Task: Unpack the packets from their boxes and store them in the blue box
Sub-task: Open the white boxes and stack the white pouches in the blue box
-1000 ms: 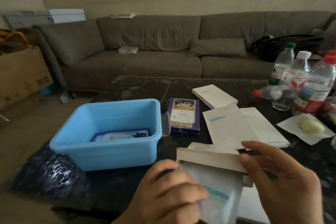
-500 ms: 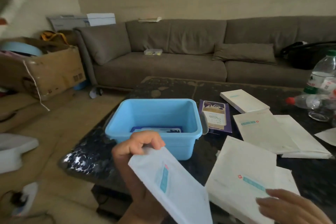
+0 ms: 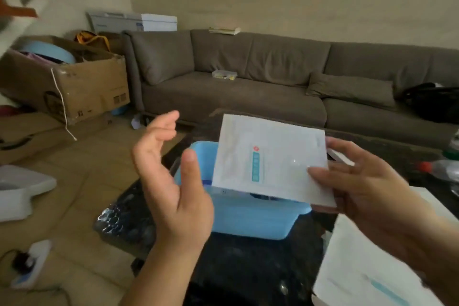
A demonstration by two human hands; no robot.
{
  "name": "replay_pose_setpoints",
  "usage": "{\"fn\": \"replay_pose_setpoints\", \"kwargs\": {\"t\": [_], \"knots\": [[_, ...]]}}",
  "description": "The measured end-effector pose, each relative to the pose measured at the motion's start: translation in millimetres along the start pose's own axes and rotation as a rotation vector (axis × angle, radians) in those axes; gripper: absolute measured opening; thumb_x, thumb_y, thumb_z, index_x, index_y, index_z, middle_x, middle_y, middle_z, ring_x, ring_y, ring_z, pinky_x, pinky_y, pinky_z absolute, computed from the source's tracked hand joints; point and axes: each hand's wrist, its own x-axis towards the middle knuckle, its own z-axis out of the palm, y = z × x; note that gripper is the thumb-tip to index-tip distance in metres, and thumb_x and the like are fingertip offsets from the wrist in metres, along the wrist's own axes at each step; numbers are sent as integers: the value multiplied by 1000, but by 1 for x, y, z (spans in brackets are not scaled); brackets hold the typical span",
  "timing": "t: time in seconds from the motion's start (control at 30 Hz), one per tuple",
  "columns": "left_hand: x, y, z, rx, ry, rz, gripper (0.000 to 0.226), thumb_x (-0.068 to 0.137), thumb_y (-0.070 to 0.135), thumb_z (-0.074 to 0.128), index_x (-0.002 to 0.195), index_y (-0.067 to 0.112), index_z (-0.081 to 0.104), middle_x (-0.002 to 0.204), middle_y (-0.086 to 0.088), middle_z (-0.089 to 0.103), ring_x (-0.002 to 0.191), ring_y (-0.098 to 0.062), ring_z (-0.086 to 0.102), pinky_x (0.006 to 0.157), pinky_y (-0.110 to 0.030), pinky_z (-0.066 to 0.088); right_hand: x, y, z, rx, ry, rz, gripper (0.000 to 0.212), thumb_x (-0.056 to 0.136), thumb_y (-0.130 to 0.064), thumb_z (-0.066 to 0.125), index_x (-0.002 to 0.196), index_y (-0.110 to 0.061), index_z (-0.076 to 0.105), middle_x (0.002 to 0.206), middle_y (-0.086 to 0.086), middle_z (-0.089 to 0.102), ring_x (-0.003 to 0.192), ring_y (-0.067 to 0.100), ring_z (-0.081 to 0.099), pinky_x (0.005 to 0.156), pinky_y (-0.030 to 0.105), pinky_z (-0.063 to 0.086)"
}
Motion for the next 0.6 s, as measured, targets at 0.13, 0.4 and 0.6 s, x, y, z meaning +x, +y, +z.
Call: {"fn": "replay_pose_setpoints", "kwargs": {"t": [0.13, 0.4, 0.6], "knots": [[23, -23, -20, 97, 251, -770, 21, 97, 11, 53, 113, 24, 58, 118, 14, 57, 116, -8, 53, 88, -28, 45, 61, -13, 9, -378, -2, 101, 58, 83, 1, 68, 130, -26, 46, 103, 6, 68, 82, 24, 71, 53, 35, 60], [37, -37, -33, -57, 240, -1166, 17, 98, 20, 52, 106, 31, 63, 118, 11, 63, 113, -13, 56, 106, -43, 40, 120, 32, 53, -386, -185, 372, 35, 88, 8, 62, 114, -13, 55, 105, 19, 69, 84, 31, 72, 61, 39, 62], [39, -39, -32, -70, 241, -1164, 17, 98, 24, 52, 109, 31, 63, 116, 12, 64, 112, -11, 57, 105, -42, 41, 134, 56, 69, -496, -208, 474, 26, 85, 5, 67, 108, -6, 64, 98, 16, 74, 89, 32, 71, 76, 42, 60]]}}
